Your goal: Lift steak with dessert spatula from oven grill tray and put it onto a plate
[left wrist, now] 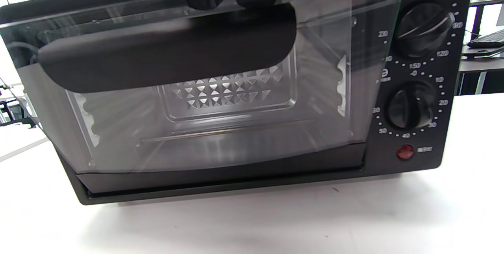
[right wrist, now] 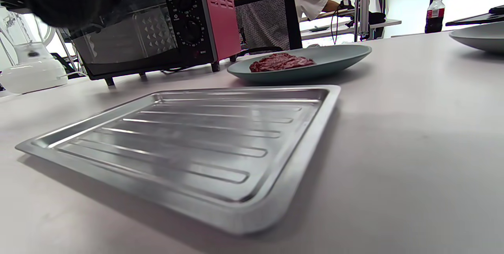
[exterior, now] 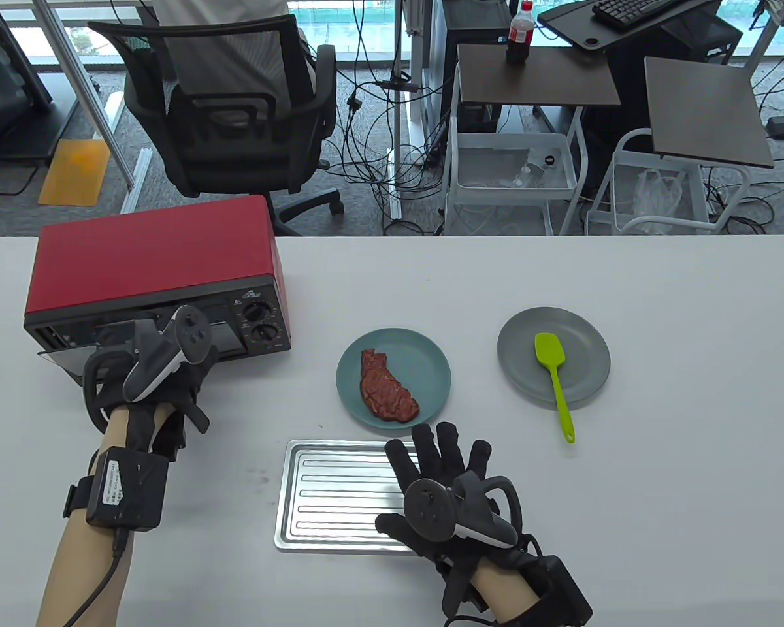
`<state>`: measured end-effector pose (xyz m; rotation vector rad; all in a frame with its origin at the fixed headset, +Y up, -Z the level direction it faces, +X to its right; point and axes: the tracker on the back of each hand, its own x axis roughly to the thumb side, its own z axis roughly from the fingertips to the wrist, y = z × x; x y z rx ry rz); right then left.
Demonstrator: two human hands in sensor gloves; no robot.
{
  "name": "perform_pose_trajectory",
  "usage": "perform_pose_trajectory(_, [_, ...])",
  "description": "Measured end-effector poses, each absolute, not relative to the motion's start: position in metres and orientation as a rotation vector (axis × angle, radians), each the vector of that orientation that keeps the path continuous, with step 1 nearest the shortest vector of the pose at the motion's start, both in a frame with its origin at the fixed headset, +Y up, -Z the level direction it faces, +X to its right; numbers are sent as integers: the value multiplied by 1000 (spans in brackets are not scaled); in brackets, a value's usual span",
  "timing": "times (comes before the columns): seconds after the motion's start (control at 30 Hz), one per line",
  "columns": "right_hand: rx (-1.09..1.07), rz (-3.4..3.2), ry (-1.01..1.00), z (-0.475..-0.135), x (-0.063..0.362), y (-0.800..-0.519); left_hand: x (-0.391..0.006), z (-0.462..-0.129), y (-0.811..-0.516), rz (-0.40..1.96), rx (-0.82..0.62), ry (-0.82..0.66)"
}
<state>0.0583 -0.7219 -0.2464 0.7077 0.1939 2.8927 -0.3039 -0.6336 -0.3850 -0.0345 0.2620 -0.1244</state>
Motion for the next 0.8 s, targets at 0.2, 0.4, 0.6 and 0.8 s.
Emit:
perform_pose_trajectory(0.2, [704,2891,197,-247,59,-722,-302,-381,-634,-139,13,263])
perform_pose_trajectory(0.4, [679,2889,206,-249,62,-722,-300,-380,-636,-163,12,262])
perform_pose_trajectory(0.6, [681,2887,205,-249,62,-722,-297,-377,-641,-208,30,258])
perform_pose_trajectory(0.8, [682,2888,199,-249,62,-722,-294,-374,-646,-226,37,256])
